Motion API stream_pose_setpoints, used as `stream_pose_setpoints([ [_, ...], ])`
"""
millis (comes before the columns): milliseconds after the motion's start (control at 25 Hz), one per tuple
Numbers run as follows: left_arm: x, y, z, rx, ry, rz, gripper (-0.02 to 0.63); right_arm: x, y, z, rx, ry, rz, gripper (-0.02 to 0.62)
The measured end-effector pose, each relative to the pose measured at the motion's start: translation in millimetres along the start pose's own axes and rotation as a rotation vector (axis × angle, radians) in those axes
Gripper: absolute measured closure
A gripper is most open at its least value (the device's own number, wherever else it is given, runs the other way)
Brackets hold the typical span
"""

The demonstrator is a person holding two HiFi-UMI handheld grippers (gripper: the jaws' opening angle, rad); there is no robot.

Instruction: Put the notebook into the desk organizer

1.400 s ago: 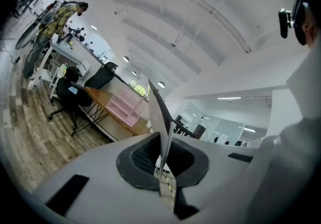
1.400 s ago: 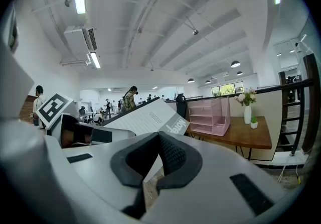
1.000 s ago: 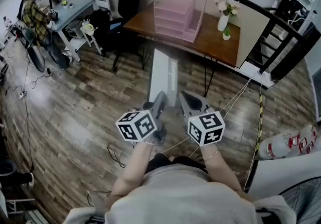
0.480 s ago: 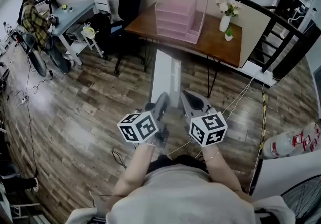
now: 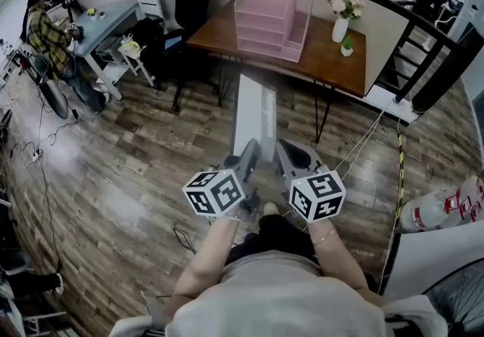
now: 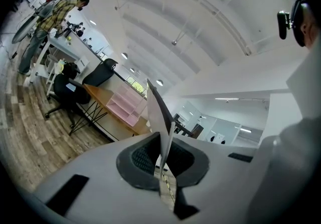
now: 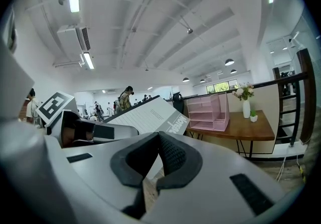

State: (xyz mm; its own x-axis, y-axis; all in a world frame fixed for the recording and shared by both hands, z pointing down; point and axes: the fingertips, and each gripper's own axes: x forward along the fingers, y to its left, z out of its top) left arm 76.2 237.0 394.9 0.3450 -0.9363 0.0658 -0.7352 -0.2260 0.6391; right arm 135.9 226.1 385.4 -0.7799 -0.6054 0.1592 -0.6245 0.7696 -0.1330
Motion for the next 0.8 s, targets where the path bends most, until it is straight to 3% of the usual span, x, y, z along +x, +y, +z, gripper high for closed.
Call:
stream_pose_setpoints([
  [400,27.0,37.6,1.9,-0.048,0.006,0.056,0.592,43.7,-20.8,-4.8,0.041,0.010,0.040,0.584],
  [800,111.4,88.7,59.2,-0.050,-0.012,0.080,0.592,140.8,-88.8,29.6,0.041,-0.024,0.049,0.584],
])
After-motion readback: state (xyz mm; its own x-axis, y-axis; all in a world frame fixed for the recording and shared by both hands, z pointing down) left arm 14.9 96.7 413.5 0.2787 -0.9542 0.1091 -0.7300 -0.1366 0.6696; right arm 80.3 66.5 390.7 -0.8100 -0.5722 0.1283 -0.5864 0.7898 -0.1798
